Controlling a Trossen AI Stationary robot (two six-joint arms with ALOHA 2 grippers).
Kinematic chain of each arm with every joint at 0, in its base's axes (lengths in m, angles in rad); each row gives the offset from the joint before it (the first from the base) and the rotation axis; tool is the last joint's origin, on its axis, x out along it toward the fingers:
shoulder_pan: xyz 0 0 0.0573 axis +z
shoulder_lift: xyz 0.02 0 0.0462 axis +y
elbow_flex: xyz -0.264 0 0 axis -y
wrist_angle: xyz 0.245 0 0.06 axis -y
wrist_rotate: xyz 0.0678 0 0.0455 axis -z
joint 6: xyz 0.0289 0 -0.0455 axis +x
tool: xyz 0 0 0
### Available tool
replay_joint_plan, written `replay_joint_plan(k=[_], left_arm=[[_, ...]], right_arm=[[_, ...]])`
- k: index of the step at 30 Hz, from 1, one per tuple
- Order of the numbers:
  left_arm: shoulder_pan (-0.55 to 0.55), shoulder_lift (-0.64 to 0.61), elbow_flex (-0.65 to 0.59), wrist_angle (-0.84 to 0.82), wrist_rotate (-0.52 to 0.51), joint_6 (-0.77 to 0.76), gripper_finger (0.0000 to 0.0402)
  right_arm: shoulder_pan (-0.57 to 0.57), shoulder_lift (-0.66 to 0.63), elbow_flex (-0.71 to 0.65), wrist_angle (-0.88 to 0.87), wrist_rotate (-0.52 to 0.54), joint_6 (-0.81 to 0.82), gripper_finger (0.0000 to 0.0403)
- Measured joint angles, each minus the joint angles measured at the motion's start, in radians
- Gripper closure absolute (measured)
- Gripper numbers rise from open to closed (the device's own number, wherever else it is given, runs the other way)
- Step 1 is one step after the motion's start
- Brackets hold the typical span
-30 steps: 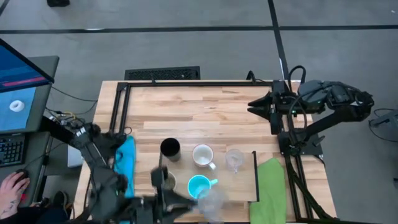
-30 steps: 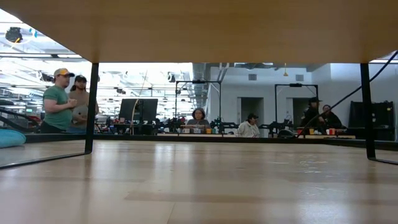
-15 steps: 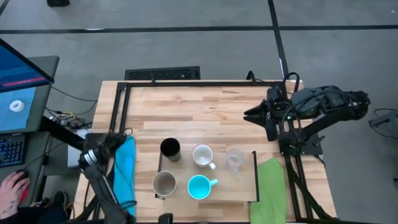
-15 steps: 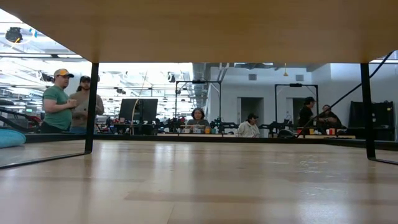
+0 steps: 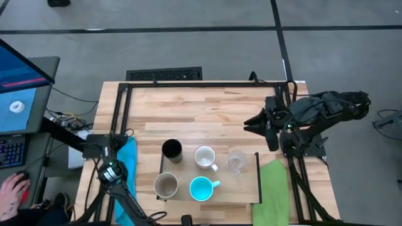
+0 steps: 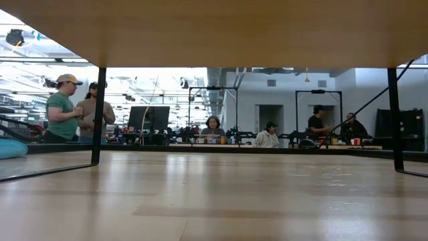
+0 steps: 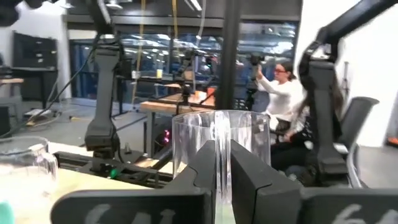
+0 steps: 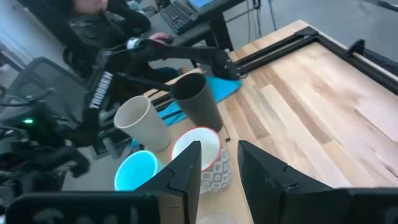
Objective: Stack small to large cups/mugs on shelf
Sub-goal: Put the transparent mug on the shelf
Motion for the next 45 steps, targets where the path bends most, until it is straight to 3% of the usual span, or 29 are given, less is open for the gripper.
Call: replay_joint_plan(k=[13,17,19,22,28,37,45], left_arm=[[0.089,0.032,0.0,-0.027,-0.051,-0.074,0.0394],[0.087,0.034,0.029,0.059,-0.05,0.0,0.0388],[0.08,0.031,0.074,0.086,-0.02,0.093,0.0389],[0.081,0.028,0.129,0.066,-0.067,0.242,0.0394],[0.124,0.03,0.13,-0.015,-0.012,0.165,0.039],[0.111,0.031,0.129,-0.027,-0.087,0.213,0.0393],[0.132,0.031,0.129,-0.023,-0.082,0.209,0.0386]], right_arm=[[0.076,-0.013,0.0,-0.008,0.0,-0.009,0.0276],[0.092,-0.013,0.0,-0.009,0.0,-0.018,0.0276],[0.096,-0.013,0.0,-0.01,0.0,-0.025,0.0276],[0.101,-0.013,0.0,-0.01,0.0,-0.026,0.0276],[0.12,-0.002,0.002,-0.053,0.002,0.012,0.0276],[0.35,0.031,0.002,-0.129,0.015,0.184,0.0273],[0.468,0.178,0.001,-0.118,0.055,0.288,0.0202]])
